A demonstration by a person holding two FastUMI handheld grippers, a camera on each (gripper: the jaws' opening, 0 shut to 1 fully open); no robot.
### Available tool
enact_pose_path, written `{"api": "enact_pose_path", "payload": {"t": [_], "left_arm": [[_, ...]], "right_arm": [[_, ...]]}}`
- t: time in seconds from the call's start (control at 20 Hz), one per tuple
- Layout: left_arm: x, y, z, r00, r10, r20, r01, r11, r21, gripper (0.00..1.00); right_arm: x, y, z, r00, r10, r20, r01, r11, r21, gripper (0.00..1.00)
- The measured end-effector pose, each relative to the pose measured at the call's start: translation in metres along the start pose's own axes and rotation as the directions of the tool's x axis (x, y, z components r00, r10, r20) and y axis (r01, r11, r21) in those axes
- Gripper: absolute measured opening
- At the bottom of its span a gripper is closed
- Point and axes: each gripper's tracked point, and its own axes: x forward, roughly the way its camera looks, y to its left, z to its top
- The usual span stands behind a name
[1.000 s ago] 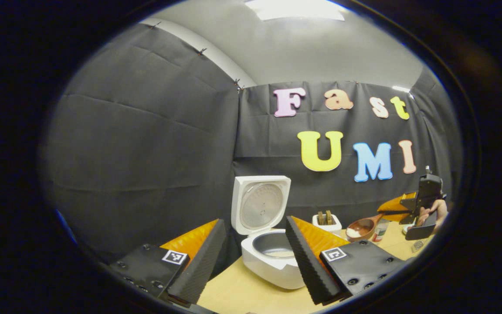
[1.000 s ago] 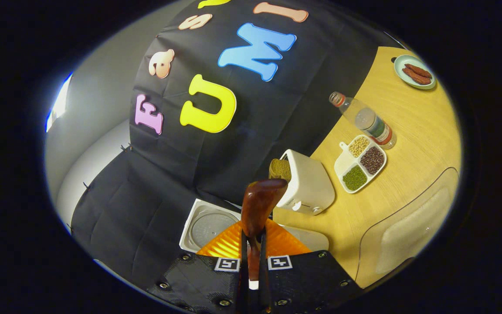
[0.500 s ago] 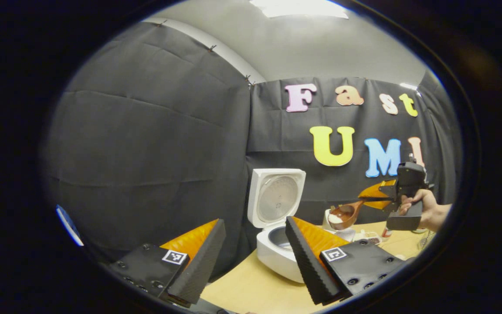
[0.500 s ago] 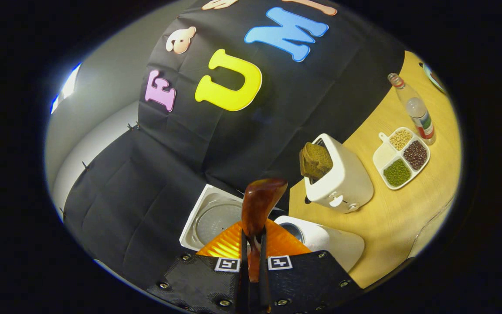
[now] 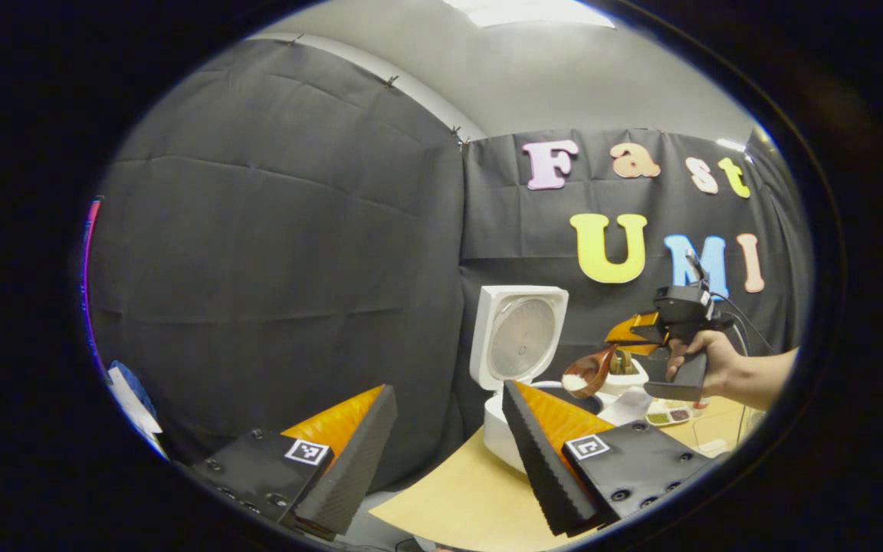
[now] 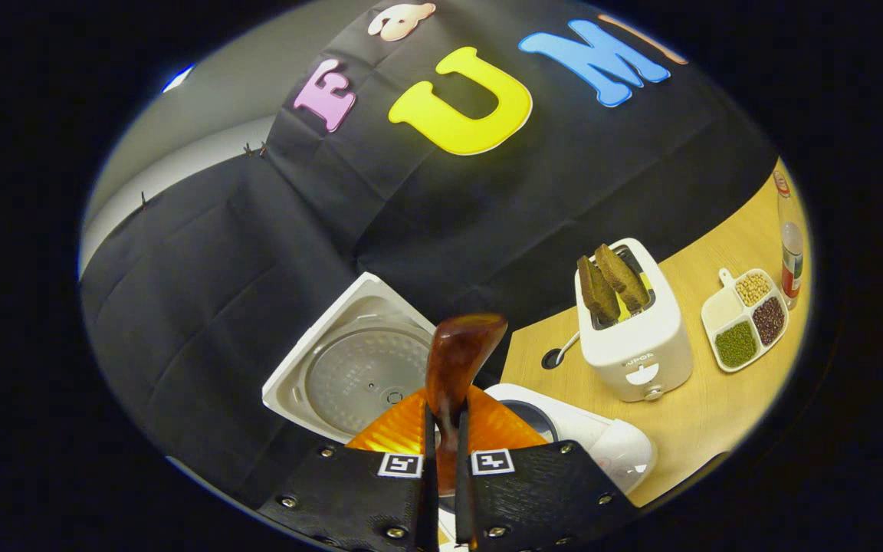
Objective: Close the left gripper, press the button to open the rice cooker; take a wooden spoon from the chopstick holder with the right hand, scoop a spoonful of rice and pour it into the rice cooker, then put the wooden spoon back into the chopstick holder.
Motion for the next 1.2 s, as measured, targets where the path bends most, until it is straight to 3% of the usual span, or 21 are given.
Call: {"api": "enact_pose_path", "payload": {"t": [0.3,0.35,0.4,0.5,0.7,0.75,0.8,0.95,1.05,1.15,1.2], "left_arm": [[0.0,0.012,-0.009,0.999,0.027,-0.024,-0.027,1.0,0.006,0.96],[0.001,0.013,-0.01,0.999,0.028,-0.025,-0.028,1.0,0.002,0.92],[0.002,0.013,-0.011,0.999,0.03,-0.025,-0.03,1.0,0.0,0.96],[0.004,0.012,-0.013,0.999,0.029,-0.028,-0.03,1.0,-0.003,0.96],[0.008,0.008,-0.014,0.999,0.021,-0.028,-0.022,1.0,-0.015,0.92],[0.008,0.007,-0.014,0.999,0.019,-0.027,-0.019,1.0,-0.017,0.96],[0.01,0.006,-0.013,1.0,0.017,-0.026,-0.017,1.0,-0.019,0.93],[0.012,0.001,-0.012,1.0,0.009,-0.025,-0.01,1.0,-0.024,1.0],[0.011,-0.003,-0.013,1.0,0.005,-0.025,-0.005,1.0,-0.023,0.96],[0.01,-0.004,-0.015,0.999,0.002,-0.033,-0.003,1.0,-0.02,1.0],[0.008,-0.005,-0.015,0.999,0.001,-0.032,-0.002,1.0,-0.02,0.96]], "right_arm": [[0.03,0.003,-0.028,0.996,-0.059,-0.069,0.039,0.967,-0.251,0.09],[0.03,0.005,-0.027,0.996,-0.061,-0.064,0.039,0.953,-0.3,0.08],[0.031,0.005,-0.026,0.997,-0.063,-0.054,0.04,0.935,-0.353,0.09],[0.032,0.009,-0.023,0.997,-0.074,-0.035,0.05,0.888,-0.457,0.08],[0.031,0.018,-0.024,0.997,-0.08,-0.017,0.051,0.772,-0.634,0.08],[0.03,0.021,-0.022,0.997,-0.079,-0.013,0.05,0.739,-0.672,0.08],[0.029,0.024,-0.023,0.997,-0.076,-0.011,0.046,0.703,-0.71,0.08],[0.026,0.032,-0.022,0.998,-0.058,0.018,0.048,0.57,-0.821,0.08],[0.021,0.039,-0.019,0.998,-0.044,0.039,0.055,0.473,-0.879,0.08],[0.019,0.041,-0.024,0.999,-0.038,0.038,0.05,0.407,-0.912,0.09],[0.021,0.04,-0.028,0.999,-0.033,0.036,0.046,0.384,-0.922,0.09]]}}
